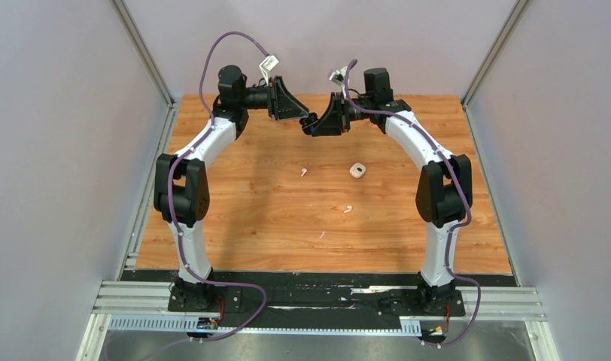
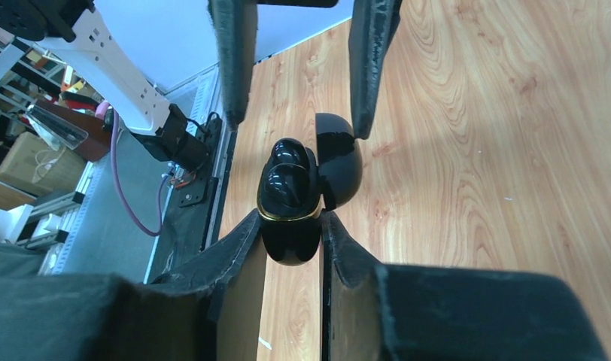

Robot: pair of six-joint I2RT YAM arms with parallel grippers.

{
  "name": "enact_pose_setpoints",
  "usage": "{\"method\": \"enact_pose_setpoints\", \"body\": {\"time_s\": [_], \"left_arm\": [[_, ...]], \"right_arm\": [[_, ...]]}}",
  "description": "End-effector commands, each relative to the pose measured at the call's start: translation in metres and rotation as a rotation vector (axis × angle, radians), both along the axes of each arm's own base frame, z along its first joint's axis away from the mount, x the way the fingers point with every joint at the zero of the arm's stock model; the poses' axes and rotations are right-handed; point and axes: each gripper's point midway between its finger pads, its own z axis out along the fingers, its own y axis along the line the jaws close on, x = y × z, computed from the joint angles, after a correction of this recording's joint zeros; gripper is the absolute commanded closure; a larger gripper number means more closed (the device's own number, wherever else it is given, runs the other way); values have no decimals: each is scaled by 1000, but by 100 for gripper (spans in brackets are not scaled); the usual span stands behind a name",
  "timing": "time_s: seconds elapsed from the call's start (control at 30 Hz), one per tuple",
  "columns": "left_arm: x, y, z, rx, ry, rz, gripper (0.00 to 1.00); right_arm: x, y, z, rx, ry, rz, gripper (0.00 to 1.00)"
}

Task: Insert the wireless bluetooth earbuds into the charging case
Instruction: Close the charging case.

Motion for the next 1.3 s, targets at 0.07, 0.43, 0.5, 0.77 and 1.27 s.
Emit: {"method": "enact_pose_setpoints", "body": {"time_s": [0.07,0.43,0.5,0.77,1.27], "left_arm": [[-30,-2,36,-25,-137,-63,47],[-3,-2,18,84,-131,98,37],[2,0,7,137,-132,117,36],[-18,-3,8,118,-128,34,35],[-41,-4,21,98,-156,-15,41]], "right_arm": [[0,-1,13,16,5,-11,100],[-5,-1,19,39,-14,29,100],[-5,-1,19,39,-17,27,100],[0,0,14,31,5,8,100],[22,-3,-10,-8,105,-93,100]]}}
